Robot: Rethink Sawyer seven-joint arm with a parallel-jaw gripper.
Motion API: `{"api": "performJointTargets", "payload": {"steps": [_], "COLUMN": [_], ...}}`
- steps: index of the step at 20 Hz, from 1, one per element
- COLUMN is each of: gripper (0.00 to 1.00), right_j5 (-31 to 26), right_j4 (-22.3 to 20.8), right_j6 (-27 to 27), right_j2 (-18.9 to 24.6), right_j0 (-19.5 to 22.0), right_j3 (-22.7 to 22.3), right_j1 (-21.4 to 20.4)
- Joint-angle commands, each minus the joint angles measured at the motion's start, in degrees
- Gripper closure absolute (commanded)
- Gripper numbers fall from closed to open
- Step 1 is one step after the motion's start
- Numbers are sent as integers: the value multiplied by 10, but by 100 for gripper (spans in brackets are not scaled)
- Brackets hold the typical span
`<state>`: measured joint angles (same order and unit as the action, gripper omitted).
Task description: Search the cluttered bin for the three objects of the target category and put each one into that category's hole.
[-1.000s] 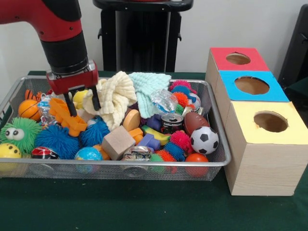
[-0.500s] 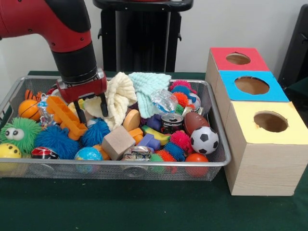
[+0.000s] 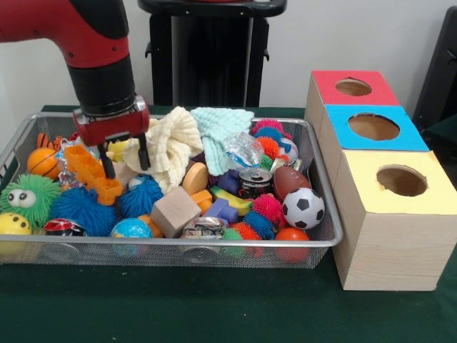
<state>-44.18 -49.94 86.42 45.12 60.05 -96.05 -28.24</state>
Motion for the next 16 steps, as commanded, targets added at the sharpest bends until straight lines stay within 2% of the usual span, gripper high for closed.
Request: {"api": "performJointTargets", "payload": {"steps": [1, 5, 16], "gripper": [0, 0, 0], "right_j5": [37, 40, 71], "right_j4": [-51, -49, -95], "right_j6": [-72, -77, -71], "right_j2": [-17, -15, -43], "right_j0": [-13, -10, -31], "right_j3": [-18, -21, 7], "right_j1": [-94, -108, -64]}}
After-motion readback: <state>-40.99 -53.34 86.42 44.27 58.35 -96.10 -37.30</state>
